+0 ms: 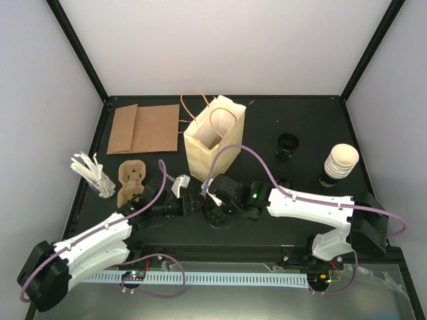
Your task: Pack the takeout coffee
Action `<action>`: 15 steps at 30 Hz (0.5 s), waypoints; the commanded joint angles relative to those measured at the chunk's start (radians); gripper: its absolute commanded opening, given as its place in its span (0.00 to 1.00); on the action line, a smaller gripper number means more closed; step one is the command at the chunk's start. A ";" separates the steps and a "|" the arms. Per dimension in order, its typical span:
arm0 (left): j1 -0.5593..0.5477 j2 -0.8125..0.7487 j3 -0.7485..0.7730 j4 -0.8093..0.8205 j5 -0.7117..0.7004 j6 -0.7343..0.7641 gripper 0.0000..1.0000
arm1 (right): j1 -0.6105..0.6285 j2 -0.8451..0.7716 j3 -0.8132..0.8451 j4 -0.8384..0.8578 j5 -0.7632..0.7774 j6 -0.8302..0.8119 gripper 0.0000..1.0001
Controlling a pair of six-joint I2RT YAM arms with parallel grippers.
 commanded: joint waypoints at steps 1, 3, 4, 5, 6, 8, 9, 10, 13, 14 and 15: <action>-0.018 0.014 -0.073 -0.137 -0.027 -0.016 0.34 | 0.013 0.109 -0.068 -0.205 -0.013 0.059 0.59; -0.022 0.007 -0.074 -0.134 -0.021 -0.023 0.35 | 0.018 0.123 -0.062 -0.217 0.012 0.073 0.58; -0.023 0.000 -0.072 -0.135 -0.013 -0.026 0.36 | 0.021 0.129 -0.058 -0.225 0.032 0.082 0.58; -0.023 -0.012 -0.066 -0.142 -0.005 -0.031 0.37 | 0.022 0.135 -0.053 -0.235 0.048 0.092 0.57; -0.025 -0.028 -0.057 -0.154 0.000 -0.033 0.38 | 0.022 0.139 -0.051 -0.237 0.055 0.099 0.57; -0.026 -0.068 -0.034 -0.190 0.009 -0.037 0.40 | 0.022 0.131 -0.052 -0.228 0.061 0.112 0.57; -0.025 -0.087 -0.022 -0.212 0.013 -0.040 0.41 | 0.022 0.127 -0.051 -0.222 0.057 0.115 0.57; -0.025 -0.105 -0.014 -0.234 0.022 -0.045 0.42 | 0.022 0.122 -0.052 -0.214 0.050 0.117 0.58; -0.029 -0.159 -0.018 -0.238 0.077 -0.082 0.43 | 0.021 0.116 -0.055 -0.199 0.037 0.115 0.58; -0.029 -0.173 -0.027 -0.226 0.095 -0.097 0.43 | 0.022 0.117 -0.054 -0.197 0.036 0.113 0.58; -0.032 -0.185 -0.037 -0.217 0.109 -0.110 0.43 | 0.022 0.118 -0.054 -0.196 0.036 0.111 0.58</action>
